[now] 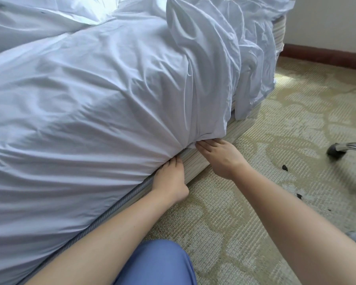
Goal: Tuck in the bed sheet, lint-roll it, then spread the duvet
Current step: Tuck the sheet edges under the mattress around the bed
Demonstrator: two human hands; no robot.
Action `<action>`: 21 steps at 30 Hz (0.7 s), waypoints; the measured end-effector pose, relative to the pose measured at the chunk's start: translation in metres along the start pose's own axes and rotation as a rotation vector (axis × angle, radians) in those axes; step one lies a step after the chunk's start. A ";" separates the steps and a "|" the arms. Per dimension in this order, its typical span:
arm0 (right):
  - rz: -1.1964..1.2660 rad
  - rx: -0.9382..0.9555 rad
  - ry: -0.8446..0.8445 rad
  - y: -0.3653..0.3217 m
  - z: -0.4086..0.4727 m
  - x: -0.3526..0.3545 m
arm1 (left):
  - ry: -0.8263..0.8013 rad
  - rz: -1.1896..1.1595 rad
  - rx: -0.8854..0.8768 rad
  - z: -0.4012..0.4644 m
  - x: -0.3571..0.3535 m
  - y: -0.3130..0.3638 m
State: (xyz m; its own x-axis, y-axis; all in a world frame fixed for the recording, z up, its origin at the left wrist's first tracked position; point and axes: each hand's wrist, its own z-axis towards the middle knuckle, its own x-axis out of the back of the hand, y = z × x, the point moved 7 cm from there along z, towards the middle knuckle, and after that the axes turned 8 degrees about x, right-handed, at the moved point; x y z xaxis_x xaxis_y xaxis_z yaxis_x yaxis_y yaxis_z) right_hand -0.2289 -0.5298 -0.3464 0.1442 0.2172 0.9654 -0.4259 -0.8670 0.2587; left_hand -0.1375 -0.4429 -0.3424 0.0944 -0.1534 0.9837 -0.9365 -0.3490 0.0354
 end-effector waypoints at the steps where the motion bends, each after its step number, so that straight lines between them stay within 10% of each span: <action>1: 0.021 -0.016 0.004 -0.001 0.001 0.002 | 0.002 0.002 -0.003 0.000 0.000 0.000; 21: 0.261 -0.283 -0.023 0.012 0.049 0.004 | -0.067 0.029 -0.072 0.010 0.007 0.006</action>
State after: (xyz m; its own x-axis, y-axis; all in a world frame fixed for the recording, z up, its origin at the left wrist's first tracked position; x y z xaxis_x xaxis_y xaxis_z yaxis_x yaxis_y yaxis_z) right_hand -0.1900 -0.5610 -0.3415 0.0165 -0.0072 0.9998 -0.6801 -0.7331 0.0059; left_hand -0.1388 -0.4554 -0.3371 0.0869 -0.2246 0.9706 -0.9606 -0.2769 0.0220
